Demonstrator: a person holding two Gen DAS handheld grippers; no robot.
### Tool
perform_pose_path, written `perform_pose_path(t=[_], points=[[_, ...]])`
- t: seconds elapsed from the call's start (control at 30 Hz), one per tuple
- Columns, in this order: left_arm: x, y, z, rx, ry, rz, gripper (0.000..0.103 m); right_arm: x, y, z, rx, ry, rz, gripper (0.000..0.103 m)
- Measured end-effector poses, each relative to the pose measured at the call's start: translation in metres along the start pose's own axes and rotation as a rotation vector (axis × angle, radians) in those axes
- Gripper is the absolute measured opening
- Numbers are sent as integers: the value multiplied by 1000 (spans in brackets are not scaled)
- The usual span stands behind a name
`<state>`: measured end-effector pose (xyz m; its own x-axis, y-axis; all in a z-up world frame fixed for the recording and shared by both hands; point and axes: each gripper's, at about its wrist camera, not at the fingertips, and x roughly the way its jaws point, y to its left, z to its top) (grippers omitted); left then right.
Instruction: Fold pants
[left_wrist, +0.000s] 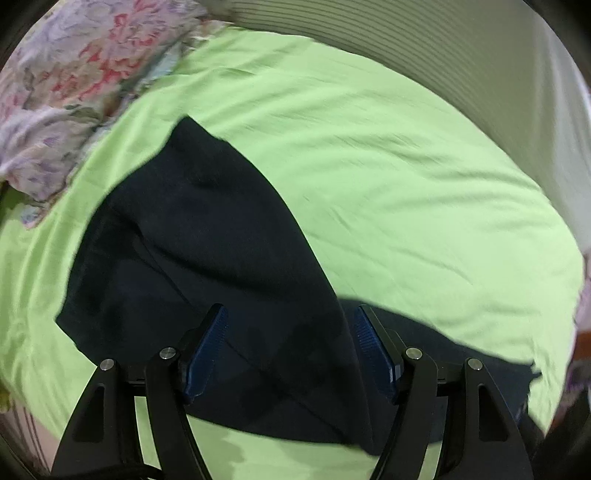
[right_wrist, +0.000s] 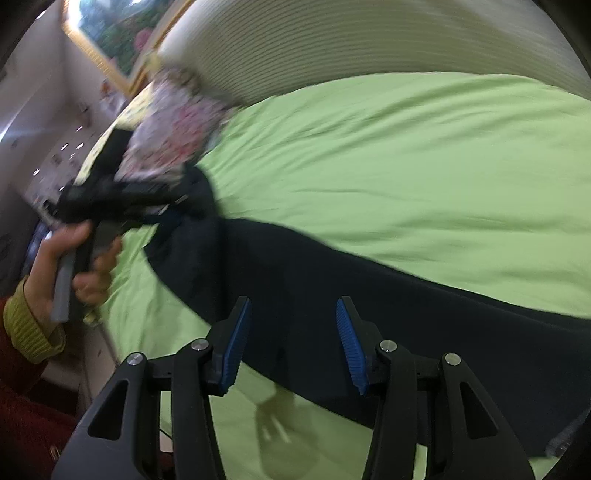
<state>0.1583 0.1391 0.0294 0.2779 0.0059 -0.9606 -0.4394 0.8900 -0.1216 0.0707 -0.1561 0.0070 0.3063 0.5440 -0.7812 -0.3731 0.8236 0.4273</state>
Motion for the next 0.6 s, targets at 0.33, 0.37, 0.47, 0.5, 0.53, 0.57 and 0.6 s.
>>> perform_pose_path(t=[0.33,0.37,0.47,0.5,0.53,0.57,0.6], points=[[34,10,38,-36,27,157,46,91,51,8,-93,158,89,49],[36,12,34,-46,24,143,28,98,54,7,-96,168,97,49],[31,37,34,-94,-11,67,12,109,61,6,-140,185,88,34],[27,50,33,-115,-23,32,9,112,64,6,-158,198,84,11],[25,59,33,-130,-27,5,8,115,67,5,-177,209,70,6],[20,66,28,-145,-38,-23,7,115,70,7,-199,211,58,6],[14,76,24,-160,-51,-53,6,114,74,8,-218,209,59,6]])
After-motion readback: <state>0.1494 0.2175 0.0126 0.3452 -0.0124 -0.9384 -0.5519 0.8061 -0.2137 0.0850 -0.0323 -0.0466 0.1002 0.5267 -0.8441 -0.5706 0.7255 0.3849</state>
